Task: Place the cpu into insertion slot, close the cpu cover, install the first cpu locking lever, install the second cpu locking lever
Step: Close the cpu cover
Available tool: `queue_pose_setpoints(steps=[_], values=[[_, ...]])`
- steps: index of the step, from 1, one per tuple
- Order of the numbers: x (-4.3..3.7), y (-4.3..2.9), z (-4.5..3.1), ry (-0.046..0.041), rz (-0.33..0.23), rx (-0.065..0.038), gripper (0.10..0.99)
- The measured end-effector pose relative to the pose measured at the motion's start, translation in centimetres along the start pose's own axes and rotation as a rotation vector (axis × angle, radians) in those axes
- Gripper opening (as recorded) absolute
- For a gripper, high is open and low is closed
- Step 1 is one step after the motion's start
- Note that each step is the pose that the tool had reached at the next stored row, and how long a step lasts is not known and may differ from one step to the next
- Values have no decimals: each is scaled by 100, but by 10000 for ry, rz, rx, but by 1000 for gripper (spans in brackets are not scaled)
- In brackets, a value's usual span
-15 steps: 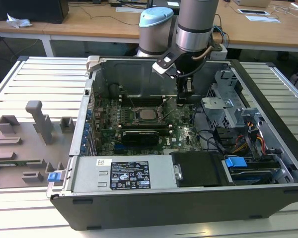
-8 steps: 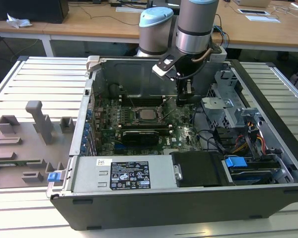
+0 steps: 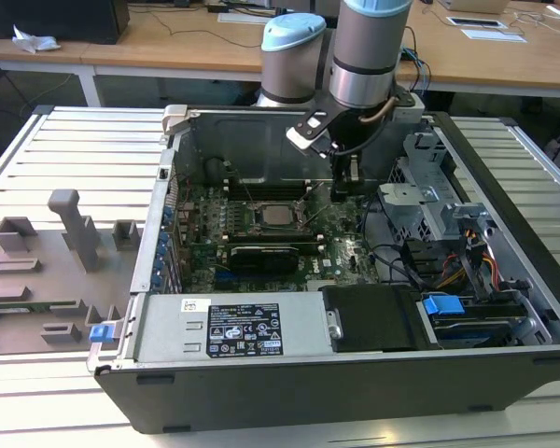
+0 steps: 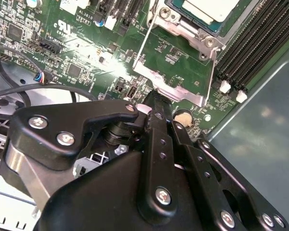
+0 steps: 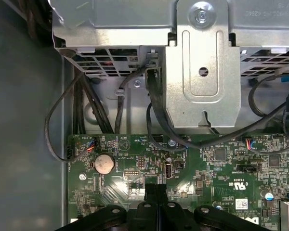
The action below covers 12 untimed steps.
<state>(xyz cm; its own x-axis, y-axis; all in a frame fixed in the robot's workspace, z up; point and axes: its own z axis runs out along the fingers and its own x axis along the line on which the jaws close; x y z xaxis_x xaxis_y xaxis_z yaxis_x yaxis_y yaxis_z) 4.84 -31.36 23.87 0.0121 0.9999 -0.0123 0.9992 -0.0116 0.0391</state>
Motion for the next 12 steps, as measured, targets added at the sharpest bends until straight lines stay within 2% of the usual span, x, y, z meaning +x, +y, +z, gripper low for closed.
queue_pose_setpoints(steps=[12], values=[[2, -4, 126, 1, -1, 1, 106]])
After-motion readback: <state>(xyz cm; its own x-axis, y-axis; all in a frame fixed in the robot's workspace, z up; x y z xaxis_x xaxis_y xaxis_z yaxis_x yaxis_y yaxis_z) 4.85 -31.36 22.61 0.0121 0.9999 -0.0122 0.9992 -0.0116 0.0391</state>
